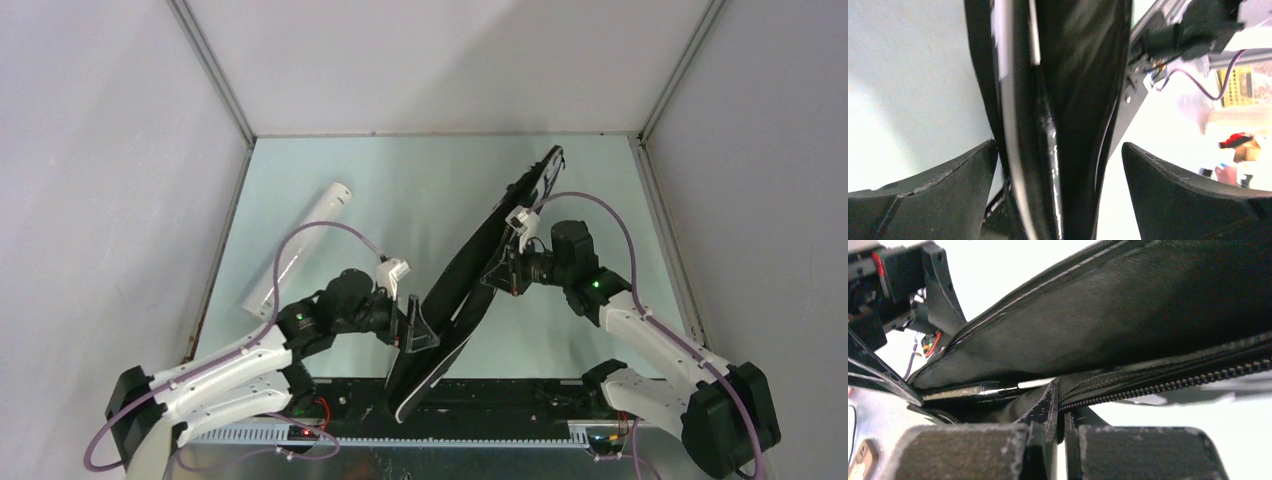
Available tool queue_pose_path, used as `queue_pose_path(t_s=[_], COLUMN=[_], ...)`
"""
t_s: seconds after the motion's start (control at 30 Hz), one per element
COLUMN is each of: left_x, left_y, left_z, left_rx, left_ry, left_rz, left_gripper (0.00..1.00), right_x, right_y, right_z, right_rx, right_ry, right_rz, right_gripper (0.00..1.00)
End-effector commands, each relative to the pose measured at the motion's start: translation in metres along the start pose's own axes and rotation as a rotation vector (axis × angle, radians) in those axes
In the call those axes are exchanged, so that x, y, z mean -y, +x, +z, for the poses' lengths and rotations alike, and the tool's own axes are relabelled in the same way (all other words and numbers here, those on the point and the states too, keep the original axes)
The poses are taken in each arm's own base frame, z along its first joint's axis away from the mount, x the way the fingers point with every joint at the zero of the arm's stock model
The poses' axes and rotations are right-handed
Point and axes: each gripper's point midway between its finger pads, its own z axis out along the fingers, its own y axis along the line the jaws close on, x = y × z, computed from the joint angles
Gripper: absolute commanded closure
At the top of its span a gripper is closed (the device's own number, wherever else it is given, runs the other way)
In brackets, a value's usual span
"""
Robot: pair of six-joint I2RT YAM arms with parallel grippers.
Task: Pack up the badminton gear
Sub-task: Adjust the racket bag at the center of the board.
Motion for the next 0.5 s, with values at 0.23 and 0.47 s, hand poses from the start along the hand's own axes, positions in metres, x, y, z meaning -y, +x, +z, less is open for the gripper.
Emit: queue_pose_path(t_s=[0.23,0.47], left_x=[0.014,-0.018], left_y=[-0.163,-0.199], left_z=[-0.115,-0.172], left_rx=[0.717,0.924], left_ry=[-0.328,-0.552], left_rz=[0.103,-0.031], left_gripper=[0.0,0.0], right_x=[-0.053,-0.068], right_y=[-0.086,-0.091], right_z=[-0.006,-0.017], right_rx=[0.055,0.002], right_ry=[-0.458,-0.59], right_rz=[-0.474,-0.607], right_gripper=[1.0,1.0])
